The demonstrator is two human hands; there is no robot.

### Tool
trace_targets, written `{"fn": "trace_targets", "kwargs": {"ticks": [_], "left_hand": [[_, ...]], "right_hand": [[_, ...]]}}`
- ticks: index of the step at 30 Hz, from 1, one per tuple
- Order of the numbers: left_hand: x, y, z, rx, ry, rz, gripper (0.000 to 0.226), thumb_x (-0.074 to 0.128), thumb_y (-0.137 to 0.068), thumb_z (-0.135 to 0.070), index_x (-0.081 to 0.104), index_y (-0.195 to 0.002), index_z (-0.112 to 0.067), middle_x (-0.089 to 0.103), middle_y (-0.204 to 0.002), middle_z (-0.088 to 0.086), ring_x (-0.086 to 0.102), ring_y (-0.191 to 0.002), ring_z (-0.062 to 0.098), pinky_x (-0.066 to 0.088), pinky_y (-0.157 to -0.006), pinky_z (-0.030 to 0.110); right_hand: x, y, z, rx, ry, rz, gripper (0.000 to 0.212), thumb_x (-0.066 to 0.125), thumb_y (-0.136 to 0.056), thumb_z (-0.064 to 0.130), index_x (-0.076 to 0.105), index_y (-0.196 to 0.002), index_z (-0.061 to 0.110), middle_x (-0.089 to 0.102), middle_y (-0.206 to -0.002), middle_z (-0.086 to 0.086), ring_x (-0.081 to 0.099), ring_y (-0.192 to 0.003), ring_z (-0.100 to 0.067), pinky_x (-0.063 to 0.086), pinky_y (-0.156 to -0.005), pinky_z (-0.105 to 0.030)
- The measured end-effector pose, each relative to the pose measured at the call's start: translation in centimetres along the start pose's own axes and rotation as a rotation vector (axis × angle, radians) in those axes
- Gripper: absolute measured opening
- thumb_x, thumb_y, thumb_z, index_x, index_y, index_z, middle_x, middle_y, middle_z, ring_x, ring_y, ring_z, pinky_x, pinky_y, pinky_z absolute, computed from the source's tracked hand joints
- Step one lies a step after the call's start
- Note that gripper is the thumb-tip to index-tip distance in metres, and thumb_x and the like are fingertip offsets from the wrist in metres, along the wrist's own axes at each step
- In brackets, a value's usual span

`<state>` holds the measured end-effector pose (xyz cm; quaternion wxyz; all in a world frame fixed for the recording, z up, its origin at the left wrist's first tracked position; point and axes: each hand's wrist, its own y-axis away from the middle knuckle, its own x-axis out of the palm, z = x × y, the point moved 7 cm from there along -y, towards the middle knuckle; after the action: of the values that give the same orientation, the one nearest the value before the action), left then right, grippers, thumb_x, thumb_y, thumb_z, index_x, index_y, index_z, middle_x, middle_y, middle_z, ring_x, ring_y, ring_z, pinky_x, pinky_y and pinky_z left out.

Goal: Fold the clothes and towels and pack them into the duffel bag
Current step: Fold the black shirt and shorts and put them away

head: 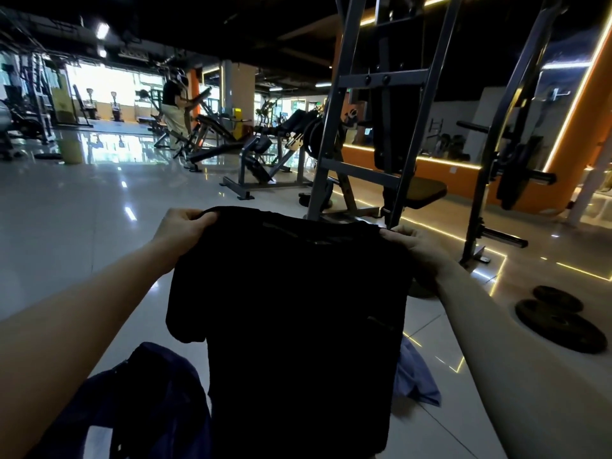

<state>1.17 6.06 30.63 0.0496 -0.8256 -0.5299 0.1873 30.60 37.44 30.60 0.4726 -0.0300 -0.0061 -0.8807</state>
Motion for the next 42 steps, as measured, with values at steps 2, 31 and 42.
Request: {"fn": "trace_targets", "kwargs": {"ticks": [2,31,42], "left_hand": [[-1.2,0.7,-0.9,0.041,-0.062,-0.012,0.014,0.065,-0.098,-0.029,0.073,-0.087,-0.026,0.073,-0.08,0.001,0.066,-0.071,0.016,0.05,-0.066,0.029],[10.0,7.2,-12.2,0.294,0.064,0.571,0.016,0.054,-0.104,-0.016,0.068,-0.101,-0.01,0.068,-0.088,0.002,0.067,-0.085,0.012,0.056,-0.078,0.025],[15.4,6.3,-6.2,-0.052,0.215,0.71,0.037,0.063,-0.095,-0.045,0.061,-0.124,-0.022,0.068,-0.108,0.006,0.069,-0.098,0.02,0.055,-0.08,0.032]], "right_hand": [[0.5,1.7,1.7,-0.031,0.002,0.033,0.017,0.072,-0.084,0.02,0.067,-0.098,0.012,0.07,-0.092,-0.006,0.071,-0.08,-0.017,0.058,-0.065,-0.028],[13.8,6.4,6.4,-0.222,0.751,0.229,0.025,0.064,-0.097,0.029,0.064,-0.108,0.007,0.071,-0.102,-0.017,0.074,-0.084,-0.023,0.061,-0.072,-0.037],[11.4,2.2,3.3,-0.064,0.486,-0.013,0.025,0.062,-0.099,0.024,0.064,-0.115,0.006,0.069,-0.105,-0.012,0.07,-0.087,-0.024,0.059,-0.07,-0.031]]}}
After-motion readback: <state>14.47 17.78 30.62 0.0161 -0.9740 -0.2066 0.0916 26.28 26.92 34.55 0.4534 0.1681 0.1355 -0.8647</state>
